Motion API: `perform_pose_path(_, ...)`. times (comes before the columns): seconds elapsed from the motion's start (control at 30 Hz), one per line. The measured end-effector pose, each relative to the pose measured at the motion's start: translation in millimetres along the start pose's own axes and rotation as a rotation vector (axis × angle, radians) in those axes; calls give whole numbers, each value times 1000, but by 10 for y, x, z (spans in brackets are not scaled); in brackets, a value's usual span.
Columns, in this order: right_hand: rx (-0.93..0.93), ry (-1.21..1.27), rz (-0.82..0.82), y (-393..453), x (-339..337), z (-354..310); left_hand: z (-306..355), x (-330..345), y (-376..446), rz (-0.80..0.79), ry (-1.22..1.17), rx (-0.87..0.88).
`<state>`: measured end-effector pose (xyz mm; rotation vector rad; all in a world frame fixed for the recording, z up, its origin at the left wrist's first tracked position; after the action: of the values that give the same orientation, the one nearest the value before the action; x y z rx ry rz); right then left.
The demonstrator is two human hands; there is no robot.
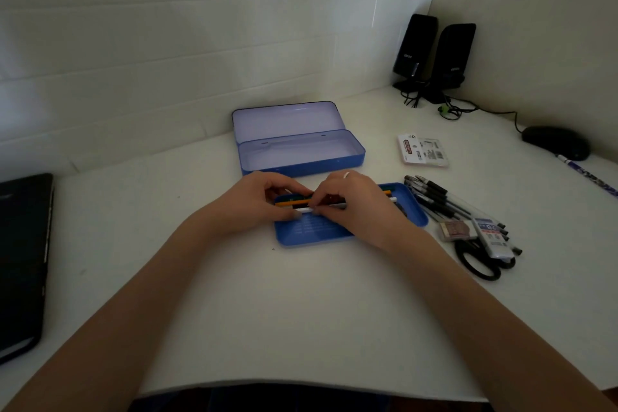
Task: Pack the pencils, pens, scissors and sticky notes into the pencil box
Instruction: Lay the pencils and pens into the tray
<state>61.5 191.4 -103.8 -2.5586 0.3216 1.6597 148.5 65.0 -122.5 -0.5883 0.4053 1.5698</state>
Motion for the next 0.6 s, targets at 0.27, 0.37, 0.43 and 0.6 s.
perform_pose_path(0.27,219,-70,28,-216,-330,436,34,-17,-8,-16,19,-15)
perform_pose_path(0.37,248,-106,18,-211,-321,478,29,-16,-6,-20,22,-7)
perform_pose_path(0.43,243,-116,-1,-192,-287,463,13,-17,-4,-22,14,-8)
perform_pose_path(0.6,240,-103,-11,-184,-267,462,14,-23,-9,-22,17,-12)
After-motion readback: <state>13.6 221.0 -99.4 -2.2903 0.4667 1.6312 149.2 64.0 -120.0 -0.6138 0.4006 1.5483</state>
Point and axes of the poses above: each hand's wrist, its own y-axis towards the middle knuckle, its own x-axis out of the palm, z = x × y, the point moved 5 cm from there along y, towards the middle knuckle, and after that the axes turned 14 degrees about -z, right-handed, at the moved point
